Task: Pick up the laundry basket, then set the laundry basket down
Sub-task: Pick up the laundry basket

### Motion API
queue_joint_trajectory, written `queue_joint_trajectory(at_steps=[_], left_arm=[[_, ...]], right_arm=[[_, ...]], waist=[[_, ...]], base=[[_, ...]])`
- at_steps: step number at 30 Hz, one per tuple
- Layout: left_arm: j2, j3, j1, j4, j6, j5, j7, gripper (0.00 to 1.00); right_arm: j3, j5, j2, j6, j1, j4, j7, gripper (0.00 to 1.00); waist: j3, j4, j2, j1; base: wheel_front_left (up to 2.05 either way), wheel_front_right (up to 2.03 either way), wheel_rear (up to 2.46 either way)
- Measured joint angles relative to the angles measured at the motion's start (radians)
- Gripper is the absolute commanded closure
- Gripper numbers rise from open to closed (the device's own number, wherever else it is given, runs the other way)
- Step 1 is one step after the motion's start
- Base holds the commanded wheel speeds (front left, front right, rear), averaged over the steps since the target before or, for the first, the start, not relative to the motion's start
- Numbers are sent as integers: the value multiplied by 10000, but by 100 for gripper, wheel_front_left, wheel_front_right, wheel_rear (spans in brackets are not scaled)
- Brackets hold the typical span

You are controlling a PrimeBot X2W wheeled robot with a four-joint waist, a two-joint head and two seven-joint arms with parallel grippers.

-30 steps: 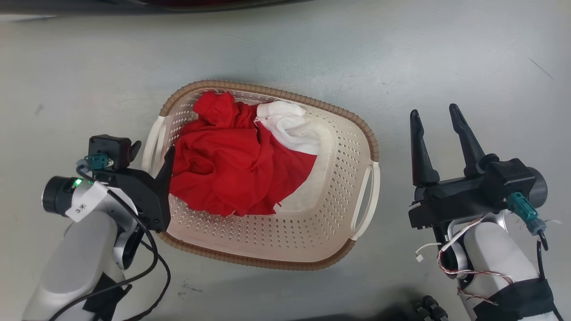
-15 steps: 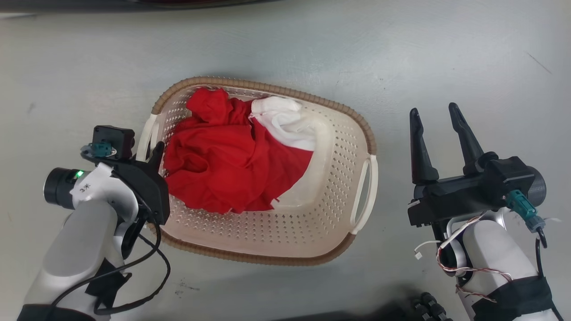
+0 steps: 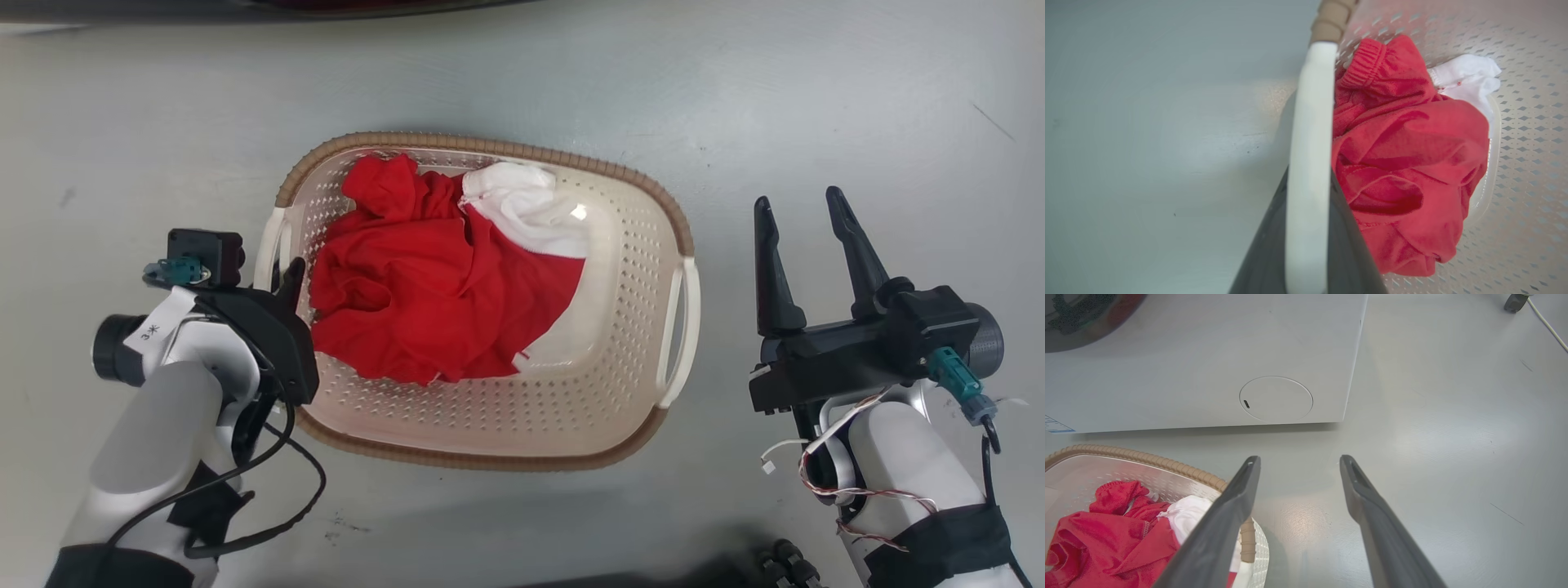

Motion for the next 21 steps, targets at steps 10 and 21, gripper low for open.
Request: queue_joint_trajectory(at_steps=[10, 21], left_arm=[[-623, 443, 90, 892, 61, -803, -10, 100], [-859, 593, 244, 1450, 58, -1034, 121, 100]], right_arm=[[-25, -148, -15, 8, -7, 178, 0, 0], [-36, -173, -12, 90, -42, 222, 0, 0]], waist=[[-270, 211, 0, 0], [-481, 412, 0, 0]], base=[[0, 0, 0], [0, 0, 0]])
